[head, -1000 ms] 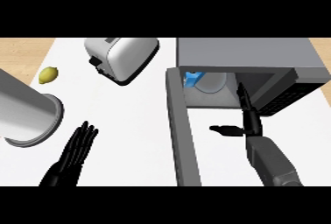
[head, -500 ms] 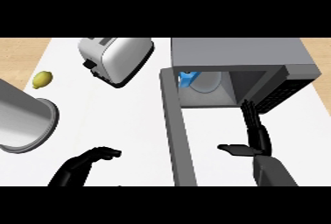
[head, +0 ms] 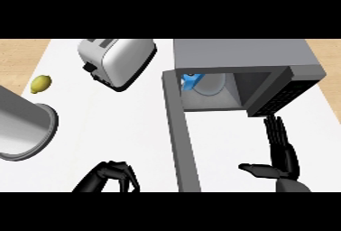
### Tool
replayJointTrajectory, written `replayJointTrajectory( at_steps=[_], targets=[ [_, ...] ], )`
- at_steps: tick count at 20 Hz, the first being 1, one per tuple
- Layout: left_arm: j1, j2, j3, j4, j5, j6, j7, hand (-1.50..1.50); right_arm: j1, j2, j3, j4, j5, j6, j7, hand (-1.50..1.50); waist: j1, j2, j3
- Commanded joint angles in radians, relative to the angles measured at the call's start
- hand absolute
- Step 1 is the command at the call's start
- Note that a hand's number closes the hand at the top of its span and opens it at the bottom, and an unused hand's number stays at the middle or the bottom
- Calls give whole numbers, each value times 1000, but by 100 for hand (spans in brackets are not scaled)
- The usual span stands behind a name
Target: Pick up the milk, place it into the microwave and close the microwave
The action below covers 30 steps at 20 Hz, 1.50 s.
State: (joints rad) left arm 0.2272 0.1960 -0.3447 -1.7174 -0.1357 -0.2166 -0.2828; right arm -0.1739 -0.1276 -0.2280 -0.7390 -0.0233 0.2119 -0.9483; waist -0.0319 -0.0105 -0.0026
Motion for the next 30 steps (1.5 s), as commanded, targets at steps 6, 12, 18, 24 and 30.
replayJointTrajectory(
  at_steps=[6, 12, 18, 24, 30],
  targets=[
    [-154, -74, -123, 200, -121, -26, 11, 150, 310, -32, 48, -514, -116, 124, 178, -150, -3, 6, 0],
    [-280, -193, -269, 390, -148, 125, 6, 150, 455, -72, 20, -741, -207, 184, 271, -150, 9, 10, 1],
    [-456, -195, -493, 539, 15, 350, 39, 150, 559, -68, 44, -980, -295, 235, 379, -150, -12, 12, 0],
    [-668, -196, -620, 628, 187, 537, 60, 150, 502, -98, 62, -1024, -327, 250, 457, -150, -68, 23, -2],
    [-817, -196, -631, 678, 325, 609, 110, 150, 488, -134, 60, -1074, -355, 271, 498, -150, -125, 33, -3]
  ],
)
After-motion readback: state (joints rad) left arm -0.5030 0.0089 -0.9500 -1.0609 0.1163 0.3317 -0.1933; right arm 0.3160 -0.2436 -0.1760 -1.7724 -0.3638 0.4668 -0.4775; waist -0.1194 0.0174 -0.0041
